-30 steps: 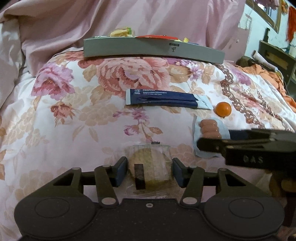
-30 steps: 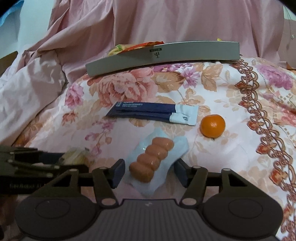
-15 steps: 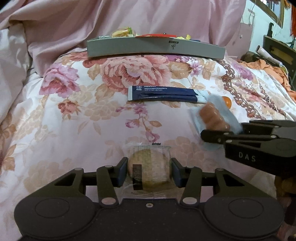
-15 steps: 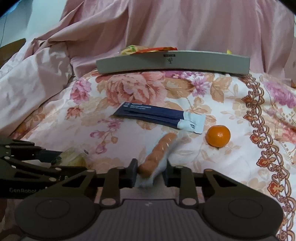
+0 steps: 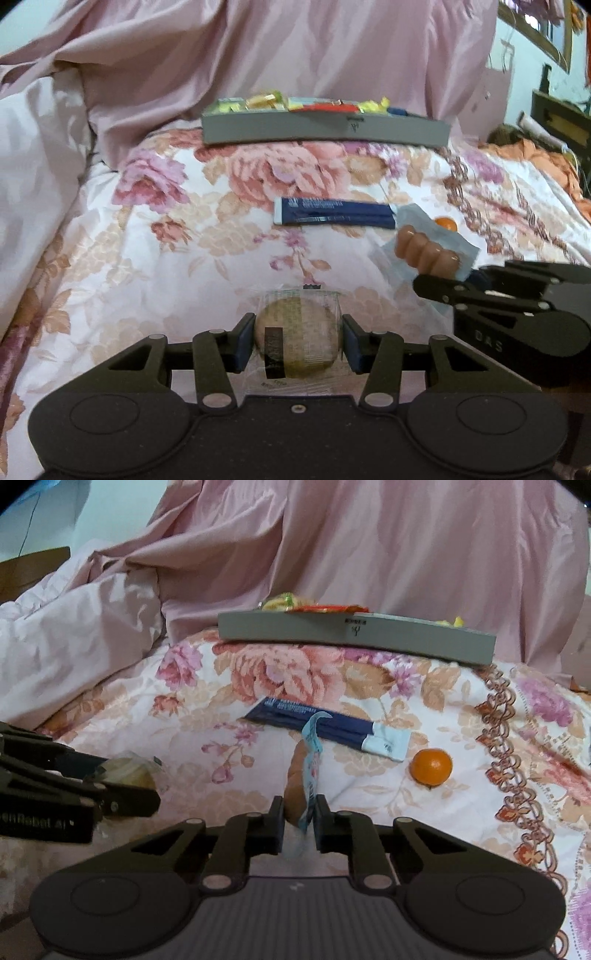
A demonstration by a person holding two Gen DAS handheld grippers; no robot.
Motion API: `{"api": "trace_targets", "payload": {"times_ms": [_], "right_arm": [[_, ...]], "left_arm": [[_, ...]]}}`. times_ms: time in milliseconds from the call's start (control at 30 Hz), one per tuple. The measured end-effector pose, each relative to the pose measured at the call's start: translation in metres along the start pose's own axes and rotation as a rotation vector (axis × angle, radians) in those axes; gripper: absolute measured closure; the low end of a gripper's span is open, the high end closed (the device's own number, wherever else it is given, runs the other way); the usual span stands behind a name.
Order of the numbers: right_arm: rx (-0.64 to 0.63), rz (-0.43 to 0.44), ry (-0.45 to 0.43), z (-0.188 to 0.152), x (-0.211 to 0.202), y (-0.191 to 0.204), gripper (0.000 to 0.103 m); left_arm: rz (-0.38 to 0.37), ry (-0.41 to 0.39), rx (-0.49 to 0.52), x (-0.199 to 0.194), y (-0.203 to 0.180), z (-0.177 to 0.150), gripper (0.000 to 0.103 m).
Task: Organize snacks
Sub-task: 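Carry the round cake and sausage packet into the grey tray with both grippers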
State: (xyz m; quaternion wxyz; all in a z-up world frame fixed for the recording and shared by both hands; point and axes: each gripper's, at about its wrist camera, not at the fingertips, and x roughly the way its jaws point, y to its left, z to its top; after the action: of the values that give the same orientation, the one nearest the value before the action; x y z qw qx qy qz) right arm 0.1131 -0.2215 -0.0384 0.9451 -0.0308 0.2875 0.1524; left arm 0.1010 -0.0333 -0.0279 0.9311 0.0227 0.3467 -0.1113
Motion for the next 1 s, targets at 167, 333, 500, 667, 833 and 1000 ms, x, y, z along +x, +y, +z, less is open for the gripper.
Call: {"api": "trace_targets", "payload": {"times_ms": [167, 333, 500, 667, 833, 1000], "right_arm": [[0.008, -0.014, -0.059, 0.005, -0.014, 0.000, 0.085], [0.017, -0.021, -0.102, 0.010, -0.031, 0.001, 0.085], [0.004, -0.028, -0.154, 0.017, -0.048, 0.000, 0.085], [0.003, -0.040, -0.205, 0.028, -0.054, -0.003, 0.085], [0.019, -0.034, -0.252, 0.043, -0.051, -0.014, 0.085], [0.037, -0.006, -0.309, 0.070, -0.038, -0.034, 0.085]], "left_arm": [[0.002, -0.047, -0.023, -0.008, 0.002, 0.006, 0.053], [0.004, -0.082, -0.039, -0.015, 0.002, 0.013, 0.053], [-0.009, -0.107, -0.080, -0.017, 0.002, 0.031, 0.053], [-0.009, -0.157, -0.115, -0.019, 0.002, 0.055, 0.053], [-0.023, -0.160, -0.133, -0.008, 0.002, 0.086, 0.053], [-0.031, -0.158, -0.163, 0.012, 0.003, 0.122, 0.053]]}}
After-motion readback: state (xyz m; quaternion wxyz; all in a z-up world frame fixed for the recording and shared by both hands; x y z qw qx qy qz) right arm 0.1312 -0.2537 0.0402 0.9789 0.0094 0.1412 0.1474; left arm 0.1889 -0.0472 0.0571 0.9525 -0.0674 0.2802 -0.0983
